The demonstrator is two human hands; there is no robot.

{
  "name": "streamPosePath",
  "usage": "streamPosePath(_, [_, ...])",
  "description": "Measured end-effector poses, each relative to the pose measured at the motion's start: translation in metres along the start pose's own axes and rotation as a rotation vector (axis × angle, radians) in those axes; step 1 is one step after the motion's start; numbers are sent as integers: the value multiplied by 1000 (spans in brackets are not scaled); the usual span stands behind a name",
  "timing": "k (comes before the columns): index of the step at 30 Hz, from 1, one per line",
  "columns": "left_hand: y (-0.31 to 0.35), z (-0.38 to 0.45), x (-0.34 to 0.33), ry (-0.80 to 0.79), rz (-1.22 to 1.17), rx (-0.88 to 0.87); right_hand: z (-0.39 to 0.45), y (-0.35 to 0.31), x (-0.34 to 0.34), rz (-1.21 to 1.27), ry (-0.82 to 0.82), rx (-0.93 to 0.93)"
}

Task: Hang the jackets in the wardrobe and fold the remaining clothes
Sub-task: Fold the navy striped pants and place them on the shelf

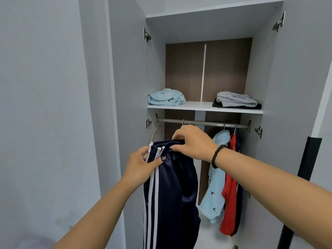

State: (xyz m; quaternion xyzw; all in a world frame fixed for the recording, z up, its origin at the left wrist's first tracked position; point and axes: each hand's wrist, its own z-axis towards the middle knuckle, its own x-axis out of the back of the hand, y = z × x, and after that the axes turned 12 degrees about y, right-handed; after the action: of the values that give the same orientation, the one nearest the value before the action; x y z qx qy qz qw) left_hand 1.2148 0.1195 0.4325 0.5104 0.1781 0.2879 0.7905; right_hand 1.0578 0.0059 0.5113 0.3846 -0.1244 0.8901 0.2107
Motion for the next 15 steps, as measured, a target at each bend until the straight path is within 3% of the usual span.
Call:
streamPosePath(2, [-5, 0, 4, 123, 29, 15, -2, -9, -8, -177, 217, -49])
streamPosePath(3, [-8, 0, 7, 168, 33, 17, -2, -12, -9, -172, 226, -135])
streamPosePath(4, [-10, -1, 11, 199, 36, 10, -1, -16, -10, -75, 145, -282])
streamPosePath(7, [-12, -6, 17, 201, 45, -54, -1, -38, -15, 470, -421, -904])
streamPosePath(8, [-12, -9, 18, 178, 40, -78, -1, -46, -19, 602, -554, -1024])
streamPosePath(9, [-12, -12, 19, 151, 44, -101, 0, -53, -25, 705, -605, -1096])
streamPosePath(12, [-14, -20, 22, 47, 138, -161, 10, -71, -43, 882, -550, -1171])
streamPosePath(15, [-20, -29, 33, -44, 231, -199, 11, -82, -58, 845, -582, -1114])
